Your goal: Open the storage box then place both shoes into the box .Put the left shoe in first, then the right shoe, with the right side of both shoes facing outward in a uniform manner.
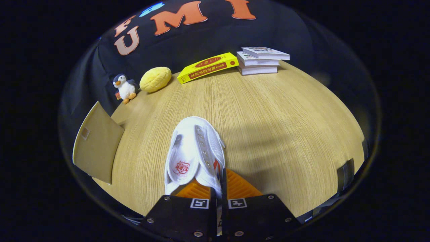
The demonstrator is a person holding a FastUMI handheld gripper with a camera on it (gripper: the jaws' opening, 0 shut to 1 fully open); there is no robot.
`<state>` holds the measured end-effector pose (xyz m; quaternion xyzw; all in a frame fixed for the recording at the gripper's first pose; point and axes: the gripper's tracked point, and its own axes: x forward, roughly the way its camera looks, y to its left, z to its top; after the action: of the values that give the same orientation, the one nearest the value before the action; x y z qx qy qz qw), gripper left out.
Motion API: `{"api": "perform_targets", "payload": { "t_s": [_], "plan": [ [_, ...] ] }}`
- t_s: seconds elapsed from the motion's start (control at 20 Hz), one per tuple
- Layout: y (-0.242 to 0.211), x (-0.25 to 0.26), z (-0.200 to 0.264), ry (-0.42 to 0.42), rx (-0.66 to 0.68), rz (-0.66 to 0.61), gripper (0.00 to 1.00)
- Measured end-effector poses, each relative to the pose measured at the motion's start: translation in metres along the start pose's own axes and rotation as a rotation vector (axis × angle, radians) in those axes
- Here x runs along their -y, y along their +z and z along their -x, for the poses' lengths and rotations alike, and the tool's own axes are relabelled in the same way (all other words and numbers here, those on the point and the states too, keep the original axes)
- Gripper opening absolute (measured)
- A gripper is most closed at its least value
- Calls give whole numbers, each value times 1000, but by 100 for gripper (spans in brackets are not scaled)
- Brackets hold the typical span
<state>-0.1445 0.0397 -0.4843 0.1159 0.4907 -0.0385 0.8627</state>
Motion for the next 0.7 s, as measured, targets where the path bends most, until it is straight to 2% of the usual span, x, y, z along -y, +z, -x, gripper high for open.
{"api": "perform_targets", "payload": {
  "t_s": [0.15, 0.3, 0.7],
  "plan": [
    [13, -6, 6, 12, 4, -72, 5],
    [29, -18, 13, 2, 20, -76, 2],
    [76, -105, 39, 95, 69, -119, 1]
  ]
}}
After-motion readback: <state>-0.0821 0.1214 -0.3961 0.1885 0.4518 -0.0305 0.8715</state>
